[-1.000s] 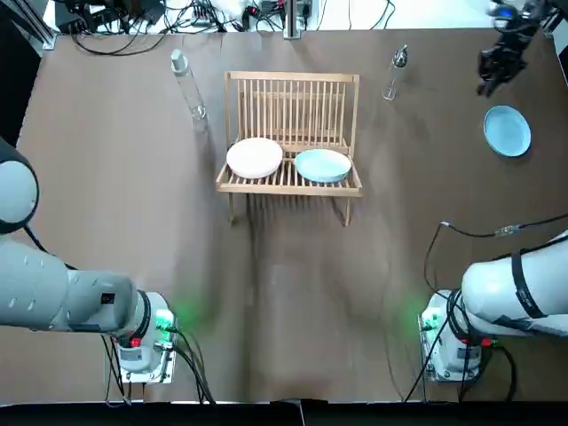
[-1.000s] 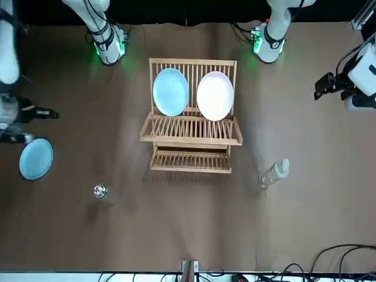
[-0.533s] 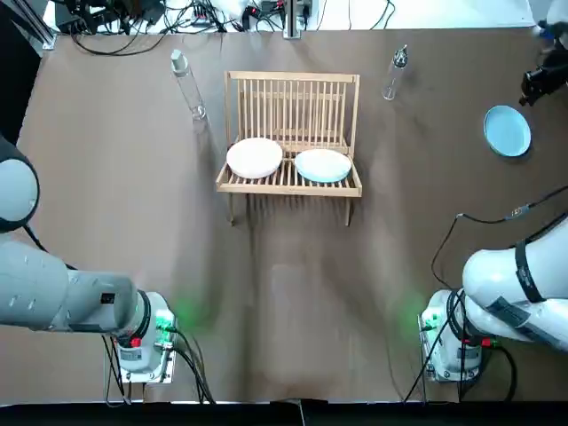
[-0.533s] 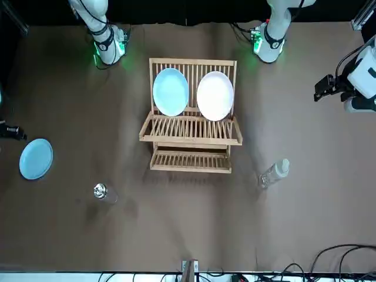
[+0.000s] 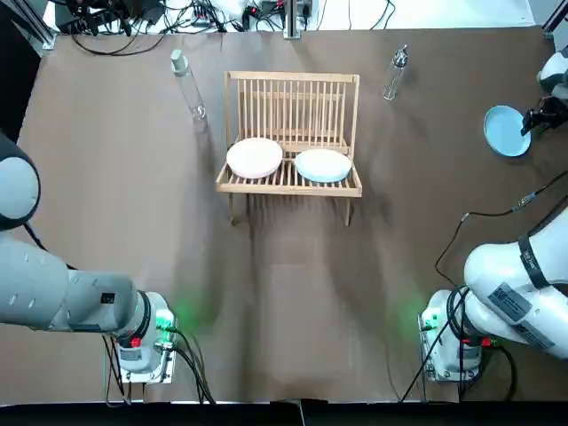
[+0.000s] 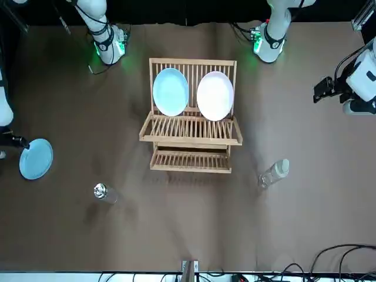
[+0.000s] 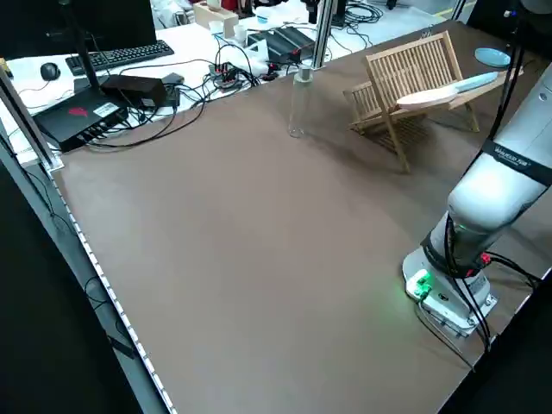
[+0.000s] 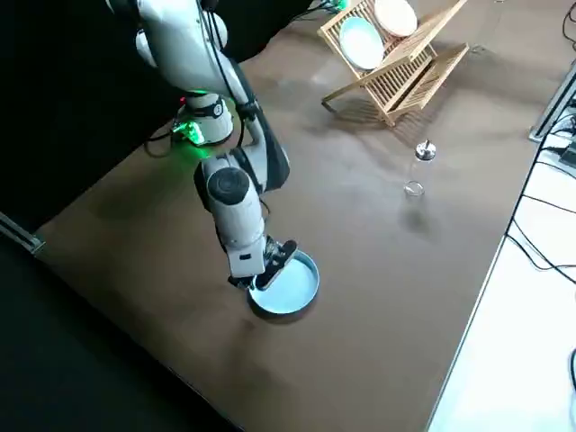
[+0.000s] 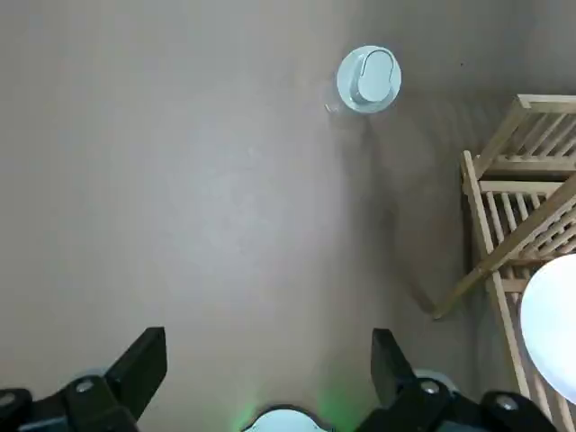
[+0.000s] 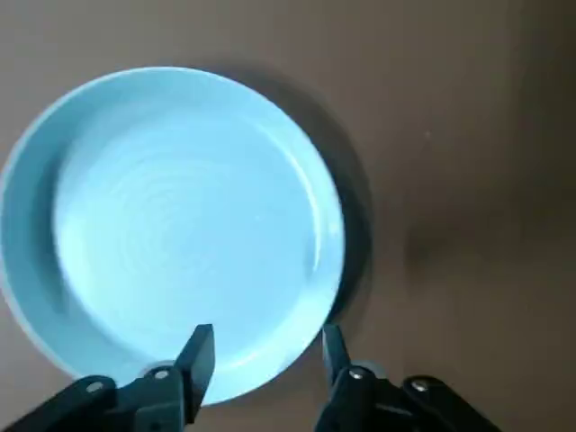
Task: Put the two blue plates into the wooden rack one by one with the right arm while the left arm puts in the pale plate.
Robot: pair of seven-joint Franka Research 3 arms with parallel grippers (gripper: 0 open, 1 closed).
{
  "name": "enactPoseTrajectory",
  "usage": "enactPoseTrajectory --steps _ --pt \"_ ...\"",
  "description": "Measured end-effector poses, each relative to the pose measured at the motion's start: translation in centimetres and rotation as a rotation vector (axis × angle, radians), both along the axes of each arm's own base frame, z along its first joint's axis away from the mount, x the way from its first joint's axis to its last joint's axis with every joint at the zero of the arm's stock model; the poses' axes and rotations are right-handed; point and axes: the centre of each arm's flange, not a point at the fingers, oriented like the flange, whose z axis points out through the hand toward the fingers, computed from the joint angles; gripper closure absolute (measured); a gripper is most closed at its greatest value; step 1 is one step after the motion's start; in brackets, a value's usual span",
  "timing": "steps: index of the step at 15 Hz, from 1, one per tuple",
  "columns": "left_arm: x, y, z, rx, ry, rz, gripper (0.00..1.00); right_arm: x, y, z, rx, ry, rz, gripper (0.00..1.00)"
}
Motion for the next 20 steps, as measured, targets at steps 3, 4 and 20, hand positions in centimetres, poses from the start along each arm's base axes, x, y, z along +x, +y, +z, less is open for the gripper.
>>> enactPoseTrajectory --steps 3,4,20 --pt "0.0 0.1 0.0 0.000 0.000 0.001 0.00 -0.6 -1.2 -1.3 -0.013 -0.018 -0.018 0.38" --pt "0.0 0.1 0.0 0.000 0.000 0.002 0.00 -0.8 -1.4 -1.8 -0.012 -0.017 -0.022 0.38" --pt "0.2 0.1 0.1 0.019 -0.014 -0.037 0.00 -2.7 -2.9 -4.7 0.040 -0.012 -0.099 0.94"
